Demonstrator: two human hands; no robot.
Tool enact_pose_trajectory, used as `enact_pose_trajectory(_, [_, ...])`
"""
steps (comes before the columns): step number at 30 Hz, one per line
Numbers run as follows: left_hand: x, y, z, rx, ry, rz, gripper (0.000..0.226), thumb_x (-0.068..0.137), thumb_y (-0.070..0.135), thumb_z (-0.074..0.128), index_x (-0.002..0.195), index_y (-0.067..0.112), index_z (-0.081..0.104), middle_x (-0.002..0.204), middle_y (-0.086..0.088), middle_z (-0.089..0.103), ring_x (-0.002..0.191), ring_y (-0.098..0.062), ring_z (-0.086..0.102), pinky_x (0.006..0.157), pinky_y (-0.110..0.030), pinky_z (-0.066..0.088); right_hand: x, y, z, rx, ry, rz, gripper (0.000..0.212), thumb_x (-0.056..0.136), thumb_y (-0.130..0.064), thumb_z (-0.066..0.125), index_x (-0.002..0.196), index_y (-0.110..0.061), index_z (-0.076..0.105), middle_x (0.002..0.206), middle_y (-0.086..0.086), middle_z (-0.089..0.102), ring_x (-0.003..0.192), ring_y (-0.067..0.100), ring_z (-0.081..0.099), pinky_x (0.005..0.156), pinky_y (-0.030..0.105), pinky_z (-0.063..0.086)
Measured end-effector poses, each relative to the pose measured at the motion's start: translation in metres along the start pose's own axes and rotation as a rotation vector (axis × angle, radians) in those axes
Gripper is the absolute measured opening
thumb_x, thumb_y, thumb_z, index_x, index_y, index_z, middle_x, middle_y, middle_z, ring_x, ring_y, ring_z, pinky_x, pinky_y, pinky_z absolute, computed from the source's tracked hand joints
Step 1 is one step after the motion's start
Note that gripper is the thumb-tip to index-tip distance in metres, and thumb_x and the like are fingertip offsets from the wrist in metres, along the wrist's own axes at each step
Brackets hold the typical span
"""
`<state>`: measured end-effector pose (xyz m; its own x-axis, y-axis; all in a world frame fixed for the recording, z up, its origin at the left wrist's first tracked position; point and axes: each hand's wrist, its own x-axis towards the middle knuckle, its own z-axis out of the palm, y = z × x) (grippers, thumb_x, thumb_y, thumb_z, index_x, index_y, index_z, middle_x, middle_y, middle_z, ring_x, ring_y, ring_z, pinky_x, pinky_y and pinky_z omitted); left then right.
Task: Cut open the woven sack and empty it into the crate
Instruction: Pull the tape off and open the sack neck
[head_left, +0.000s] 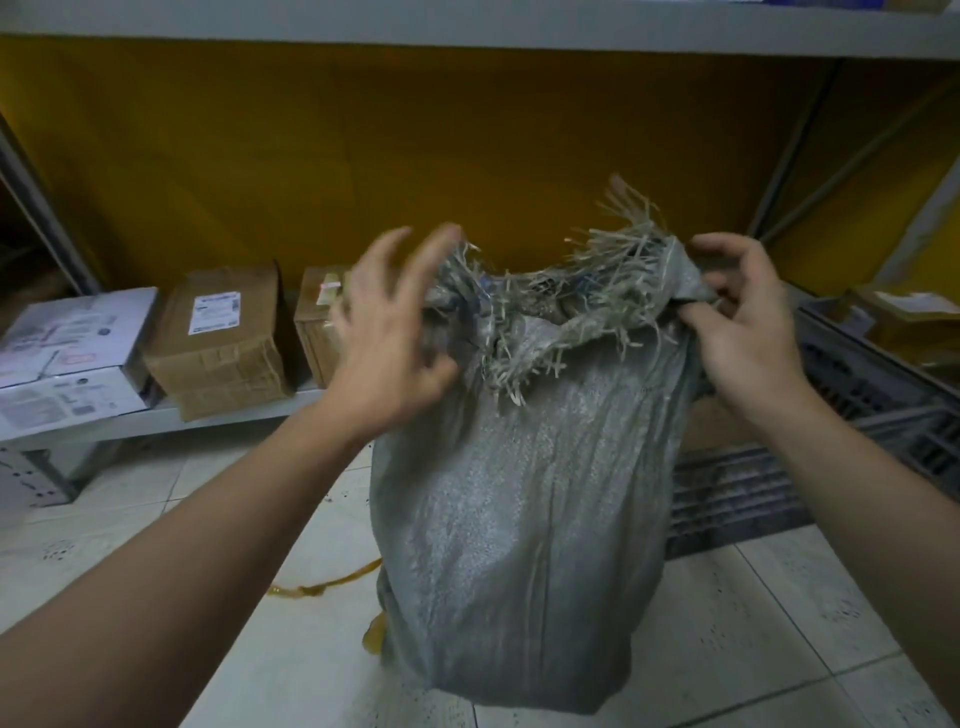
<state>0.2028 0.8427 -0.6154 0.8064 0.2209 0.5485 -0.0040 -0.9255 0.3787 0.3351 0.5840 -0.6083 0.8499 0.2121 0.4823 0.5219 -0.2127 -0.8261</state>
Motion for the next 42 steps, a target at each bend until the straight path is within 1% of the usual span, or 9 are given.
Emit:
enact_pose_trajectory(6, [-0.009, 0.042, 0.027, 0.01, -0.294, 0.246, 0.111, 0.067, 0.062, 0.078, 0.155, 0.043, 0.011, 0.159, 0.016, 0.027, 0.144, -0.009, 0.017, 0.115, -0.058, 0.015, -0.002, -0.003, 0.0, 0.066, 0.049, -0.037, 0.037, 0.09, -0.004, 0.063, 0.119, -0.025, 0.051, 0.087, -0.015, 0.06, 0.076, -0.002, 0.062, 0.074, 0.028, 0.053])
enact_pose_trajectory(10, [-0.001, 0.039, 0.041, -0.022, -0.301, 0.128, 0.04, 0.09, 0.031, 0.069, 0.128, 0.025, 0.06, 0.106, 0.003, 0.072, 0.089, -0.014, 0.063, 0.076, -0.035, 0.052, -0.005, -0.002, -0.005, 0.052, 0.005, -0.052, 0.043, 0.087, -0.008, 0.068, 0.123, -0.024, 0.049, 0.095, -0.01, 0.055, 0.081, 0.0, 0.058, 0.075, 0.026, 0.052])
enact_pose_trajectory(13, [0.001, 0.03, 0.041, -0.323, -0.333, -0.166, 0.017, 0.101, 0.024, 0.053, 0.093, 0.02, 0.067, 0.075, 0.006, 0.064, 0.062, -0.01, 0.055, 0.054, -0.026, 0.041, -0.011, 0.006, -0.009, -0.042, -0.232, 0.003, 0.068, 0.08, -0.029, 0.078, 0.135, -0.032, 0.039, 0.125, -0.014, 0.052, 0.109, -0.01, 0.052, 0.091, 0.018, 0.045])
enact_pose_trajectory(17, [-0.004, 0.024, 0.038, -0.437, -0.471, -0.265, 0.051, 0.092, 0.044, 0.063, 0.136, 0.025, 0.045, 0.117, 0.002, 0.062, 0.098, -0.016, 0.062, 0.079, -0.028, 0.049, -0.03, 0.026, 0.001, -0.189, -0.415, 0.219, 0.12, 0.061, -0.059, 0.085, 0.154, -0.034, 0.013, 0.156, -0.014, 0.032, 0.142, 0.014, 0.033, 0.117, 0.042, 0.027])
enact_pose_trajectory(20, [-0.014, 0.025, 0.046, -0.241, -0.669, -0.193, 0.09, 0.083, 0.04, 0.074, 0.154, 0.038, 0.019, 0.134, 0.001, 0.054, 0.106, -0.022, 0.067, 0.082, -0.028, 0.053, -0.044, 0.03, 0.017, -0.125, -0.434, 0.231, 0.101, 0.069, -0.04, 0.085, 0.149, -0.032, 0.024, 0.131, -0.03, 0.046, 0.125, 0.005, 0.043, 0.106, 0.029, 0.036])
enact_pose_trajectory(24, [-0.013, 0.023, 0.057, 0.075, -0.52, -0.164, 0.039, 0.083, 0.032, 0.068, 0.121, 0.025, 0.06, 0.099, -0.003, 0.069, 0.095, -0.027, 0.069, 0.077, -0.032, 0.054, -0.04, 0.033, 0.026, -0.042, -0.346, 0.251, 0.066, 0.076, -0.014, 0.082, 0.128, -0.03, 0.045, 0.109, -0.011, 0.064, 0.101, 0.011, 0.062, 0.101, 0.041, 0.05])
enact_pose_trajectory(31, [-0.015, 0.046, 0.029, -0.206, -0.249, 0.093, 0.059, 0.086, 0.021, 0.064, 0.143, 0.021, 0.049, 0.134, 0.003, 0.063, 0.117, -0.011, 0.061, 0.087, -0.007, 0.042, -0.054, 0.032, 0.044, 0.201, -0.487, 0.335, 0.063, 0.055, -0.021, 0.091, 0.113, -0.028, 0.066, 0.114, -0.011, 0.072, 0.106, 0.001, 0.066, 0.099, 0.031, 0.051])
enact_pose_trajectory(38, [-0.019, 0.065, 0.024, -0.553, -0.273, 0.169, 0.054, 0.082, 0.009, 0.058, 0.135, 0.022, 0.054, 0.123, 0.005, 0.067, 0.113, -0.008, 0.064, 0.098, -0.037, 0.052, -0.059, 0.017, 0.101, 0.233, -0.399, 0.356, 0.037, 0.083, -0.017, 0.07, 0.119, -0.014, 0.061, 0.132, 0.007, 0.06, 0.124, 0.023, 0.055, 0.11, 0.038, 0.039])
enact_pose_trajectory(42, [-0.019, 0.04, 0.027, -0.495, -0.058, 0.124, 0.074, 0.086, 0.009, 0.06, 0.151, 0.024, 0.029, 0.144, 0.004, 0.049, 0.127, -0.012, 0.054, 0.107, -0.033, 0.045, -0.047, 0.003, 0.104, 0.518, -0.133, 0.502, 0.035, 0.074, -0.015, 0.08, 0.107, -0.009, 0.071, 0.106, 0.008, 0.076, 0.098, 0.025, 0.072, 0.091, 0.043, 0.056])
